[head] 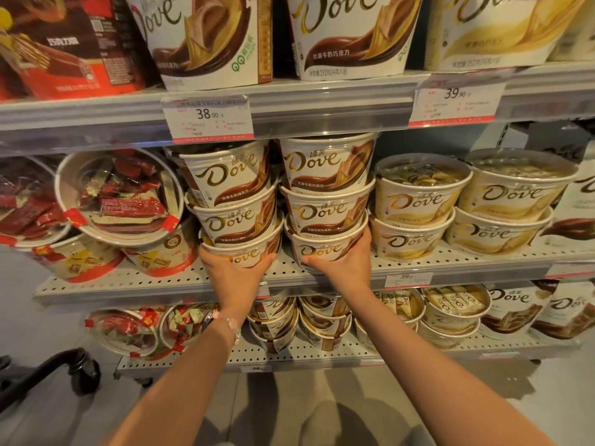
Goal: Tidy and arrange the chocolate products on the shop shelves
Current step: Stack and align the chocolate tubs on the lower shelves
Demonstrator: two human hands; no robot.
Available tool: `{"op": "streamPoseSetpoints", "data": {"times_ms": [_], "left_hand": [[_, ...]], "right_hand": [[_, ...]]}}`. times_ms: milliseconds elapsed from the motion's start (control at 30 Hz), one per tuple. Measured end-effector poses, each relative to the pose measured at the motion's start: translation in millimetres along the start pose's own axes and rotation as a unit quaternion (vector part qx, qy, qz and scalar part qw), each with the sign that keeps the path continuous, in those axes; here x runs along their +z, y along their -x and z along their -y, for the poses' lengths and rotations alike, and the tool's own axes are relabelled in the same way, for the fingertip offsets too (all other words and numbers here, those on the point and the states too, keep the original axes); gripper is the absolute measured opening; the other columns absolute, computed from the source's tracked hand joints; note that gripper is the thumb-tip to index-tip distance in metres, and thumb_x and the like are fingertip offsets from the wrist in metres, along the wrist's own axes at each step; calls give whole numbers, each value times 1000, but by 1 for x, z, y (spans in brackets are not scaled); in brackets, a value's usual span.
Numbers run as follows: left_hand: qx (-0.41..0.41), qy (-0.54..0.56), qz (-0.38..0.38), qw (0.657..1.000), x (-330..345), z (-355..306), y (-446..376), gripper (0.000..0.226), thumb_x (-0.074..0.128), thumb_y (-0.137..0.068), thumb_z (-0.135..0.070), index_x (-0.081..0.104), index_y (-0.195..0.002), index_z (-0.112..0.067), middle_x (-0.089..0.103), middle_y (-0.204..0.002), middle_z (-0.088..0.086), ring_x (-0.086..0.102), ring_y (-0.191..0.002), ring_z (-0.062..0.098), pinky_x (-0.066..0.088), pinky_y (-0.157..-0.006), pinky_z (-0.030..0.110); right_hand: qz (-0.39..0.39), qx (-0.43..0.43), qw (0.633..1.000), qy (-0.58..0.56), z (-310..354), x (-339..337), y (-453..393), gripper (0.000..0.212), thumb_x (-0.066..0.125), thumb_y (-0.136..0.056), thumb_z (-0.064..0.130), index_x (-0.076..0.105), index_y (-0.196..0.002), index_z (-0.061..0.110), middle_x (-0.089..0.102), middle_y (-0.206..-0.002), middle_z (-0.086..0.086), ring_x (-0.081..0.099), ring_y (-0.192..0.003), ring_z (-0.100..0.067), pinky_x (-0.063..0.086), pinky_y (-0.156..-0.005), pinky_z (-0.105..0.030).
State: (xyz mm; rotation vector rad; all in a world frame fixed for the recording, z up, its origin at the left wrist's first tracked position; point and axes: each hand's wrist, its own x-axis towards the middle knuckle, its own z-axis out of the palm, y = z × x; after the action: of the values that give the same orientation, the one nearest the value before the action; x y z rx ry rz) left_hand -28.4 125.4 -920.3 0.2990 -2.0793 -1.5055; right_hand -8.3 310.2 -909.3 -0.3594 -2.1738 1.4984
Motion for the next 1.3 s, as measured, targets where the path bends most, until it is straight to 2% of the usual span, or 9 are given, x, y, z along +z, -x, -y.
{"op": "streamPoseSetpoints", "data": {"times_ms": [200, 467, 800, 900, 1000, 1067, 1167, 1233, 1300], "left_hand": [[6, 1, 2, 1000, 0, 0, 0, 131, 92, -42, -38, 12, -141, -11, 33, -143, 13, 33, -132, 23, 23, -105, 25], [3, -3, 10, 1000, -1, 0, -1, 131, 92, -43, -38, 11, -142, -10, 31, -144, 14, 31, -133, 25, 25, -109, 29], [3, 2, 10, 1000, -1, -2, 2, 128, 92, -44, -35, 12, -141, -6, 33, -142, 14, 33, -132, 24, 23, -105, 24], [6, -1, 10, 1000, -2, -4, 2, 128, 92, -44, -37, 13, -141, -7, 34, -142, 13, 34, -132, 24, 25, -107, 25], [1, -3, 14, 1000, -3, -6, 2, 129, 92, -43, -38, 13, -141, -7, 34, -142, 13, 34, -132, 24, 27, -110, 30], [0, -7, 16, 1000, -3, -6, 3, 130, 92, -43, -38, 12, -141, -6, 33, -143, 14, 33, -133, 25, 28, -111, 32], [0, -10, 24, 1000, -4, -7, 2, 132, 91, -44, -40, 9, -143, -7, 30, -145, 14, 30, -135, 25, 27, -112, 34], [5, -6, 44, 999, -6, -6, 3, 131, 90, -46, -41, 6, -143, -12, 28, -146, 13, 28, -136, 24, 27, -112, 35], [14, 10, 73, 997, -13, -2, 1, 127, 89, -50, -40, 6, -144, -19, 28, -146, 9, 29, -135, 21, 30, -110, 33]], "right_hand": [[-32, 5, 999, 22, 4, 6, 6, 137, 91, -40, 45, 12, -147, 11, 32, -149, -9, 30, -137, -24, 29, -113, -41], [24, -26, 999, 25, 2, -5, 3, 138, 91, -45, 38, 3, -148, 11, 23, -152, -9, 22, -140, -23, 23, -116, -41], [-57, 17, 997, 54, 6, 7, 10, 133, 91, -44, 43, 11, -147, 13, 30, -149, -9, 28, -138, -25, 27, -114, -39], [-34, 27, 997, 60, 11, 7, 10, 133, 90, -50, 40, 5, -148, 10, 24, -152, -10, 23, -140, -25, 24, -115, -39], [-62, 29, 997, 39, 15, 6, 26, 116, 84, -64, 35, 9, -147, 6, 19, -153, -12, 18, -142, -25, 19, -116, -37], [-108, -42, 993, 13, 15, 12, 54, 82, 73, -77, 28, 25, -142, 11, 29, -146, -7, 28, -136, -21, 27, -113, -35], [-12, -127, 992, -13, 18, 31, 81, 38, 60, -85, 9, 46, -120, 14, 42, -116, 5, 45, -111, -10, 43, -99, -37], [89, -107, 990, -8, 23, 42, 75, 42, 61, -84, 7, 47, -123, 11, 41, -117, 5, 46, -112, -12, 44, -97, -39], [143, -73, 987, 3, 30, 53, 63, 64, 68, -81, 17, 36, -136, 9, 39, -134, -2, 40, -127, -17, 36, -108, -34]]}}
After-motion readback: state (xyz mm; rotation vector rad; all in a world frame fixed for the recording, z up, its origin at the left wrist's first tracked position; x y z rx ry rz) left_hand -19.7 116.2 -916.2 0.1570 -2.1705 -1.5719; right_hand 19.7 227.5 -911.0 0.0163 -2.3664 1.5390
